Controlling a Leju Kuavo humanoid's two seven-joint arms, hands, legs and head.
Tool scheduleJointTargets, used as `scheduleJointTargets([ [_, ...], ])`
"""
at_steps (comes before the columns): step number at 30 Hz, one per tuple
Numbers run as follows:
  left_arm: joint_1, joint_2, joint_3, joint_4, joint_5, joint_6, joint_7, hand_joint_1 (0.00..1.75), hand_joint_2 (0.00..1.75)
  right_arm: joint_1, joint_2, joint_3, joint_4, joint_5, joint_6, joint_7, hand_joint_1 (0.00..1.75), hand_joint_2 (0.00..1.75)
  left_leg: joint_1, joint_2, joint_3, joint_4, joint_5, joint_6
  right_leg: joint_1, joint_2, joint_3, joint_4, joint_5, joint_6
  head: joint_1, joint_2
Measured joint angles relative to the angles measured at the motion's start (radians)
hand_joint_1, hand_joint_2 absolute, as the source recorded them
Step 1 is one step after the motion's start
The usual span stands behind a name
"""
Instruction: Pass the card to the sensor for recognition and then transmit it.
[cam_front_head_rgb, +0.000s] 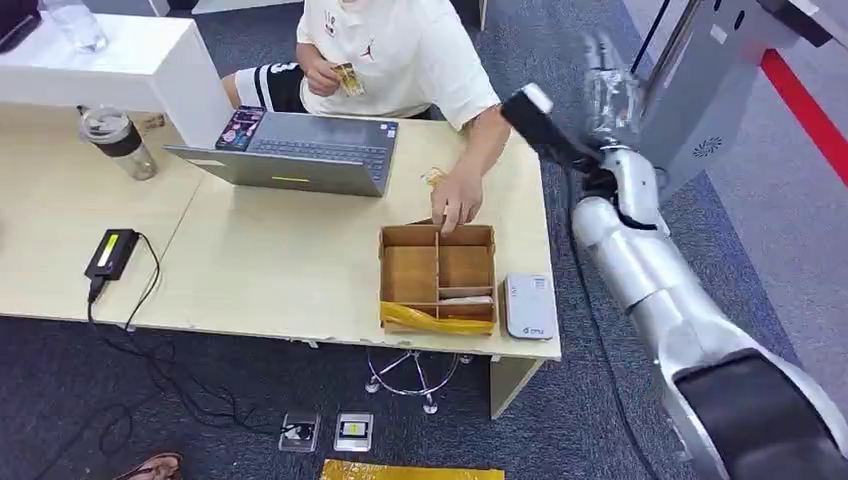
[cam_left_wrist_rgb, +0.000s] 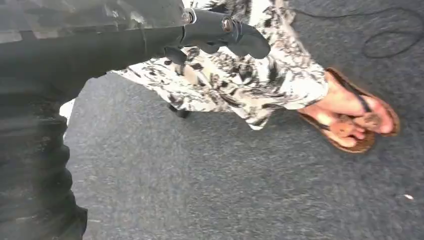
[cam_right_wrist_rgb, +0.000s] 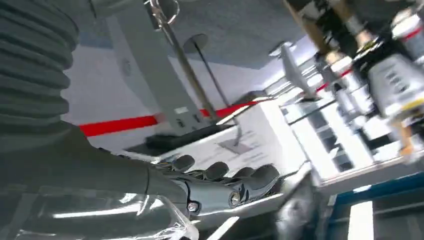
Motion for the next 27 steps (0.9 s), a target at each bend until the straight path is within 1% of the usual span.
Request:
scheduleJointTargets([
  [4, 0.01, 0.009, 0.001, 0.0, 0.001, 0.0, 0.029, 0.0, 1.75, 0.081, -0.16, -0.131, -0.085, -0.166, 0.04, 0.0, 0.0, 1.75, 0.0, 0.0, -0.001, 0.0, -0.002, 0.001, 0.0, -0.001, 0.001, -0.001, 0.0, 0.0, 0.0, 0.0],
  [5, 0.01, 0.01, 0.002, 0.0, 0.001, 0.0, 0.031, 0.0, 1.75, 0.099, -0.192, -0.158, -0.1, -0.182, 0.041, -0.002, 0.0, 1.75, 0.0, 0.0, -0.001, 0.0, -0.002, 0.001, -0.001, -0.001, 0.001, -0.001, 0.0, 0.0, -0.001, 0.0],
  [8, 0.01, 0.014, 0.002, 0.0, 0.001, 0.0, 0.038, 0.0, 1.75, 0.128, -0.258, -0.224, -0.133, -0.193, 0.034, 0.001, 0.0, 1.75, 0.0, 0.003, 0.0, 0.0, -0.002, 0.001, -0.001, 0.002, -0.001, -0.001, 0.0, 0.0, -0.001, 0.0],
  [10, 0.006, 0.014, 0.002, 0.0, 0.003, 0.003, 0.044, 0.0, 1.75, 0.143, -0.285, -0.25, -0.144, -0.217, 0.033, 0.027, 0.0, 1.75, 0.0, 0.005, 0.001, 0.0, -0.002, 0.001, -0.001, 0.003, -0.001, -0.001, 0.0, 0.0, -0.002, 0.0],
  [12, 0.004, 0.014, 0.004, 0.0, 0.01, 0.008, 0.058, 0.0, 1.75, 0.182, -0.328, -0.287, -0.145, -0.28, 0.044, 0.061, 0.0, 1.75, 0.001, 0.003, 0.001, 0.0, -0.002, 0.001, 0.001, 0.002, 0.0, -0.002, 0.0, 0.0, -0.001, 0.0],
  [13, 0.005, 0.014, 0.009, 0.0, 0.012, 0.011, 0.066, 0.0, 1.75, 0.206, -0.359, -0.313, -0.139, -0.325, 0.056, 0.071, 0.0, 1.75, 0.001, 0.001, 0.0, 0.0, -0.003, 0.001, 0.001, 0.0, 0.0, -0.003, -0.001, 0.0, -0.001, 0.0],
  [15, 0.008, 0.014, 0.02, 0.001, 0.021, 0.018, 0.082, 0.0, 1.75, 0.26, -0.409, -0.358, -0.107, -0.401, 0.078, 0.073, 0.0, 1.75, 0.001, 0.0, 0.0, 0.0, -0.003, 0.001, 0.001, -0.001, 0.0, -0.003, -0.002, 0.0, -0.001, 0.0],
  [17, 0.007, 0.013, 0.026, 0.002, 0.022, 0.019, 0.097, 0.0, 1.75, 0.341, -0.445, -0.407, -0.046, -0.48, 0.098, 0.064, 0.0, 1.75, 0.003, -0.001, 0.0, 0.0, -0.005, 0.003, 0.003, -0.001, 0.004, -0.004, -0.003, 0.001, -0.001, 0.0],
  [18, 0.007, 0.013, 0.027, 0.004, 0.022, 0.019, 0.104, 0.0, 1.75, 0.39, -0.456, -0.431, -0.012, -0.516, 0.114, 0.072, 0.0, 1.75, 0.004, -0.001, 0.001, 0.0, -0.005, 0.003, 0.003, -0.002, 0.005, -0.006, -0.004, 0.0, -0.001, 0.0],
  [20, 0.01, 0.012, 0.034, 0.007, 0.022, 0.018, 0.117, 0.0, 1.75, 0.48, -0.465, -0.478, 0.049, -0.57, 0.163, 0.118, 0.0, 1.75, 0.004, -0.001, 0.0, -0.001, -0.007, 0.002, 0.004, -0.003, 0.004, -0.006, -0.004, 0.001, -0.002, 0.0],
  [22, 0.009, 0.014, 0.043, 0.009, 0.02, 0.014, 0.127, 0.0, 1.75, 0.573, -0.461, -0.518, 0.102, -0.59, 0.262, 0.191, 0.0, 1.75, 0.005, -0.001, 0.0, -0.001, -0.008, 0.001, 0.005, -0.002, 0.005, -0.006, -0.005, 0.0, -0.002, 0.0],
  [23, 0.008, 0.015, 0.044, 0.009, 0.017, 0.008, 0.13, 0.0, 1.75, 0.623, -0.454, -0.535, 0.13, -0.58, 0.344, 0.237, 0.0, 1.75, 0.005, -0.001, 0.0, -0.001, -0.009, 0.001, 0.005, -0.003, 0.005, -0.006, -0.006, -0.001, -0.001, 0.0],
  [24, 0.008, 0.017, 0.044, 0.009, 0.016, 0.004, 0.131, 0.0, 1.75, 0.663, -0.444, -0.542, 0.154, -0.559, 0.404, 0.267, 0.0, 1.75, 0.006, -0.001, 0.0, -0.001, -0.01, 0.001, 0.006, -0.003, 0.006, -0.006, -0.007, -0.001, -0.001, 0.0],
  [25, 0.008, 0.018, 0.044, 0.009, 0.016, 0.0, 0.131, 0.0, 1.75, 0.702, -0.427, -0.545, 0.18, -0.528, 0.451, 0.285, 0.0, 1.75, 0.007, -0.002, 0.0, -0.001, -0.01, 0.001, 0.007, -0.004, 0.006, -0.005, -0.007, -0.002, -0.001, 0.0],
  [27, 0.006, 0.022, 0.048, 0.009, 0.018, -0.001, 0.131, 0.0, 1.75, 0.766, -0.381, -0.545, 0.219, -0.443, 0.498, 0.293, 0.0, 1.75, 0.008, -0.002, 0.0, -0.002, -0.011, 0.0, 0.007, -0.004, 0.006, -0.005, -0.008, -0.003, -0.001, 0.0],
])
